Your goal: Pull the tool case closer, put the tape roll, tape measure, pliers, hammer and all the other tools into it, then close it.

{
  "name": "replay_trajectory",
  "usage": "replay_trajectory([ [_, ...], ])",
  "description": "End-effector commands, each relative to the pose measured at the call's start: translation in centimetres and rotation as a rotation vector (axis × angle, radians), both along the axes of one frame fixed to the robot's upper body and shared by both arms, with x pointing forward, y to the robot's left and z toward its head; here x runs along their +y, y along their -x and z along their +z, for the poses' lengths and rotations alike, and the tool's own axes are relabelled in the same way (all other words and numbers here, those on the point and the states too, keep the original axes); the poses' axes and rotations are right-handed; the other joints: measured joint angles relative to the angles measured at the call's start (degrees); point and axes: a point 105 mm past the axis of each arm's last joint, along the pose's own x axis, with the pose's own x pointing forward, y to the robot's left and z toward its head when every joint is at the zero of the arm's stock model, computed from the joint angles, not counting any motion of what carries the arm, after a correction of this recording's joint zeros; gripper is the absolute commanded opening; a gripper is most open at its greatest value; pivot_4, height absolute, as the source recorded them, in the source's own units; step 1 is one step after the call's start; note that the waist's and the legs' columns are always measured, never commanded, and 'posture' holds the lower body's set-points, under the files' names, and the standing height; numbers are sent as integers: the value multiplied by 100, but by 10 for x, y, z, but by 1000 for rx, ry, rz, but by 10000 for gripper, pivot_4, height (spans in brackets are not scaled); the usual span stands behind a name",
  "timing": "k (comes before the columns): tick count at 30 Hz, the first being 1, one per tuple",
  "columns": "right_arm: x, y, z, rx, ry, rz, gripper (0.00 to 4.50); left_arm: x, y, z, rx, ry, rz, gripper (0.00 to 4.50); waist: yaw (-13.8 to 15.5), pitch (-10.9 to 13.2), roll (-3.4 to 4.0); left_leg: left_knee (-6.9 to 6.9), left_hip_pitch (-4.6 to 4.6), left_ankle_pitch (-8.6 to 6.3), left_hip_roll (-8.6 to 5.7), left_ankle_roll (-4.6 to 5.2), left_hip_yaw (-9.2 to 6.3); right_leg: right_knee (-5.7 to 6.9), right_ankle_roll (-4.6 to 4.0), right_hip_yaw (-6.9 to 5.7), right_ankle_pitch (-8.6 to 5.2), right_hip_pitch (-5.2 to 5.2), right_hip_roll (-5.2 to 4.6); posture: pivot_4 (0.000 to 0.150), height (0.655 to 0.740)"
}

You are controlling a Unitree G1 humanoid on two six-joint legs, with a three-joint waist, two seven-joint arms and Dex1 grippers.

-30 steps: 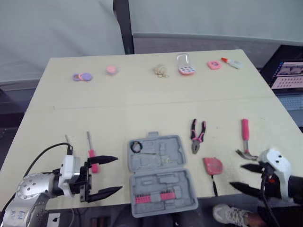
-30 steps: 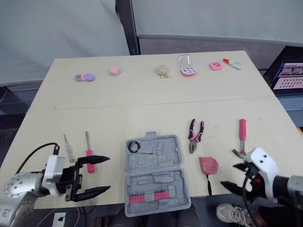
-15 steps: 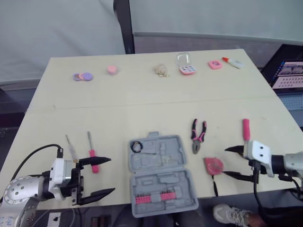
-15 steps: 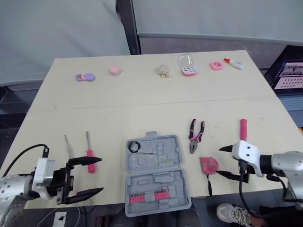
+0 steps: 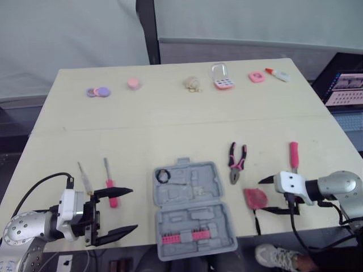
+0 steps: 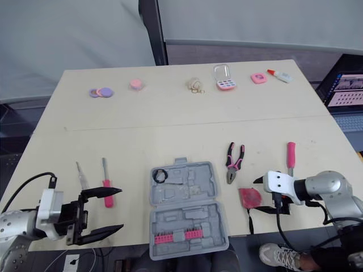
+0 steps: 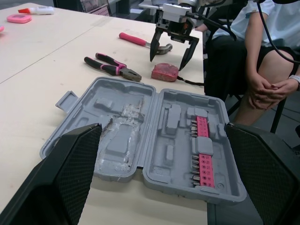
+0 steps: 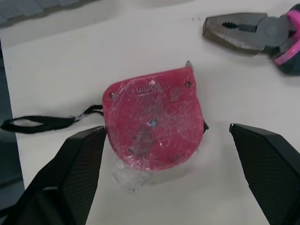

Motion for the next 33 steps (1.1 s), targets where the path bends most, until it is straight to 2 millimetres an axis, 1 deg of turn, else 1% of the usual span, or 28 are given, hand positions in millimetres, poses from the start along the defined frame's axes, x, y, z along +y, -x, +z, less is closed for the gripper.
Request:
replay_trajectory([
  [1,2,-1,-2,3,10,34,44541,1,4,2,-26,3,3,45000,-13,0,0,0,0,0,0,0,0,0,0,0,0,0,0,1500,7400],
  [14,13,-4,-7,24,-15,55,44541,1,7,-2,-28,5,8,45000,-21,2,3,0,-1,0,0,-1,-1,0,0,-3,0,0,-1,1500,7400],
  [25,15,-3,-9,40,-25,54,44541,4,10,-7,-25,5,9,45000,-26,2,3,0,-1,0,-1,-1,0,0,0,-4,0,0,0,1500,7400],
  [27,14,-2,-10,53,-22,47,39279,4,10,-8,-25,6,8,45000,-26,2,3,0,-1,0,0,-1,0,0,0,-3,0,0,-1,1500,7400],
  [29,13,-2,-11,57,-20,40,31799,5,9,-9,-26,5,8,45000,-27,2,3,0,0,0,0,-1,-1,0,0,-3,0,0,-1,1500,7400],
  [30,13,-2,-11,58,-20,39,29731,5,9,-9,-25,5,8,45000,-27,2,3,0,-1,0,0,-1,-1,0,0,-4,0,0,0,1500,7400],
  [33,13,-1,-12,61,-24,36,29734,5,10,-9,-23,3,6,45000,-27,2,3,0,-1,0,0,-1,-1,0,0,-4,0,0,-1,1500,7400],
])
